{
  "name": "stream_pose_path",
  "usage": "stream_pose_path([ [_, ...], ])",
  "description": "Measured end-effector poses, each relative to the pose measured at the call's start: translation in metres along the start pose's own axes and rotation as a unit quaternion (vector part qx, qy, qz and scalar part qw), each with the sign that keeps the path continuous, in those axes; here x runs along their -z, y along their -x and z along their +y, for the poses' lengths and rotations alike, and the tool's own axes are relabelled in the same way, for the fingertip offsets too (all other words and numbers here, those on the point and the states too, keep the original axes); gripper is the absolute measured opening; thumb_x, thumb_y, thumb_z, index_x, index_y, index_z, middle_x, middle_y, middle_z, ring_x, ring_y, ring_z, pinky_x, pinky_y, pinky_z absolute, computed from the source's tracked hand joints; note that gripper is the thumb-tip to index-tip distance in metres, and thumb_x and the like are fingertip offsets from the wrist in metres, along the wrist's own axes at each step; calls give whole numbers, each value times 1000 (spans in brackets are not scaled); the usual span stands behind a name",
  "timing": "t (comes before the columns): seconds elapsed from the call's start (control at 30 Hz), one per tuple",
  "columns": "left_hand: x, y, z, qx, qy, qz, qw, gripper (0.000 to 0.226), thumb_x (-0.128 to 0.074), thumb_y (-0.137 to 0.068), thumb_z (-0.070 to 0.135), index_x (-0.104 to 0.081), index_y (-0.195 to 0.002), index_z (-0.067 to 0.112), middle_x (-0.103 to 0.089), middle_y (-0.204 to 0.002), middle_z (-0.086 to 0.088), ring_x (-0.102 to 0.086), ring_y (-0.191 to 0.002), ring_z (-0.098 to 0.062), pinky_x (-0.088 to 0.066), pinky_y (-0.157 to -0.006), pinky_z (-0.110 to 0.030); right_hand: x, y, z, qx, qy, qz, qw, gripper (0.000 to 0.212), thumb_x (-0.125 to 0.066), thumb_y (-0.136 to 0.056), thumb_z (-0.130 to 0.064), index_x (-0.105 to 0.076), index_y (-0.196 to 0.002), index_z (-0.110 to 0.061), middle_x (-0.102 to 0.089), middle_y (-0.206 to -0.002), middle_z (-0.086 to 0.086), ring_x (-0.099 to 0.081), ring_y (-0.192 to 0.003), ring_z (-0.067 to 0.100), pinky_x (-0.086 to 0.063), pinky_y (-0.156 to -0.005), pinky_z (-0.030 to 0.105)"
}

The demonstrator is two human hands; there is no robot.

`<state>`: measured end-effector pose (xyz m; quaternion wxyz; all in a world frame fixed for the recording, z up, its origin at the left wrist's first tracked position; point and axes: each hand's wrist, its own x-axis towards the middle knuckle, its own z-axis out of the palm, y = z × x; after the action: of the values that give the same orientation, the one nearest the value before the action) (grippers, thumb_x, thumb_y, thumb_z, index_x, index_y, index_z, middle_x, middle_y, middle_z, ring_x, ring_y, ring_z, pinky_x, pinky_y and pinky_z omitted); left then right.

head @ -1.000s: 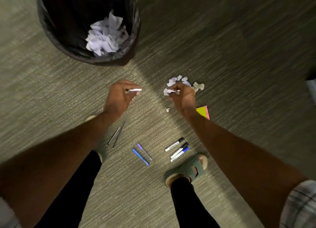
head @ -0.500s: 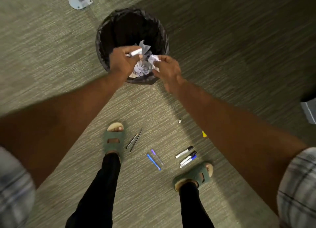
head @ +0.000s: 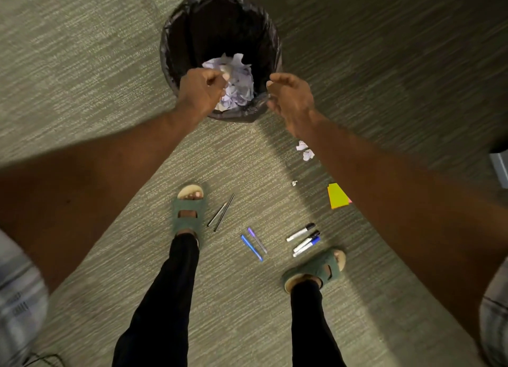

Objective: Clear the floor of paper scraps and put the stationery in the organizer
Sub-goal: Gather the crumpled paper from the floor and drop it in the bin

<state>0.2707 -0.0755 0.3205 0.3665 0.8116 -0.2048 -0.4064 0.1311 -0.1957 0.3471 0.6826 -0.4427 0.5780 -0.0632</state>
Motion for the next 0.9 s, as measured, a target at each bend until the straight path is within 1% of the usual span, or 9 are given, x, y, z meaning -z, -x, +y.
stream_pose_path([
  [0.1, -32, 15, -9, -7, -13, -44, 999, 36, -59, -101, 27, -70, -119, -2, -74, -108, -22, -71, -103, -34, -57, -97, -40, 41, 1, 25, 16, 36, 15, 999, 14, -60, -95, -2, -57, -107, -8, -60, -87, -2, -56, -78, 7, -50, -76, 20],
  [0.2, -74, 30, -19, -33, -66, -94, 993, 32, -63, -98, 25, -72, -117, 2, -75, -110, -16, -68, -93, -18, -50, -79, -7, 93, -3, 54, 19, 86, 50, 995, 10, -60, -96, -4, -56, -97, -12, -58, -82, -1, -53, -65, 2, -44, -66, 19],
  [0.33, -144, 44, -40, -21, -91, -157, 983, 37, -74, -90, 21, -68, -121, 2, -71, -115, -17, -62, -94, -15, -51, -87, -22, 168, -10, 103, 13, 124, 85, 989, 11, -55, -97, 1, -54, -92, -9, -65, -51, -11, -55, -39, -6, -43, -43, 13],
  [0.4, -181, 48, -51, -27, -113, -181, 977, 44, -78, -86, 21, -65, -124, 4, -69, -117, -16, -61, -94, -15, -51, -87, -24, 206, -20, 134, 1, 194, 122, 973, 2, -62, -94, -5, -63, -95, -6, -70, -75, -4, -57, -53, -8, -45, -58, 11],
  [0.47, -217, 49, -63, -42, -151, -209, 965, 52, -80, -84, 23, -62, -130, 7, -66, -123, -14, -62, -100, -18, -50, -89, -26, 241, -34, 167, -15, 244, 136, 960, 24, -65, -93, -14, -66, -115, -4, -69, -108, 9, -60, -80, -2, -46, -70, 12],
  [0.53, -253, 46, -77, -59, -193, -234, 951, 60, -80, -83, 25, -58, -136, 9, -62, -133, -12, -60, -117, -23, -45, -97, -25, 270, -48, 199, -44, 265, 115, 956, 33, -62, -93, -14, -62, -125, -6, -64, -128, 14, -56, -97, 11, -48, -66, 9],
  [0.6, -287, 38, -91, -79, -223, -245, 940, 66, -80, -83, 27, -53, -140, 8, -55, -142, -12, -53, -129, -23, -38, -103, -21, 289, -67, 227, -31, 300, 98, 948, 35, -63, -92, -12, -61, -126, -5, -61, -132, 17, -59, -105, 19, -49, -67, 7],
  [0.73, -351, 5, -118, -129, -254, -257, 924, 74, -78, -85, 26, -43, -145, -1, -41, -153, -19, -39, -144, -30, -29, -118, -27, 311, -108, 271, 39, 426, 73, 901, 40, -75, -84, -22, -68, -119, -7, -67, -126, 11, -62, -120, 24, -46, -100, 28],
  [0.9, -416, -59, -144, -143, -364, -217, 894, 86, -74, -84, 40, -33, -153, 8, -34, -157, -19, -32, -146, -39, -29, -121, -45, 331, -175, 314, 75, 501, 69, 859, 89, -81, -76, -40, -36, -147, -8, -39, -149, 18, -30, -145, 28, -22, -113, 24],
])
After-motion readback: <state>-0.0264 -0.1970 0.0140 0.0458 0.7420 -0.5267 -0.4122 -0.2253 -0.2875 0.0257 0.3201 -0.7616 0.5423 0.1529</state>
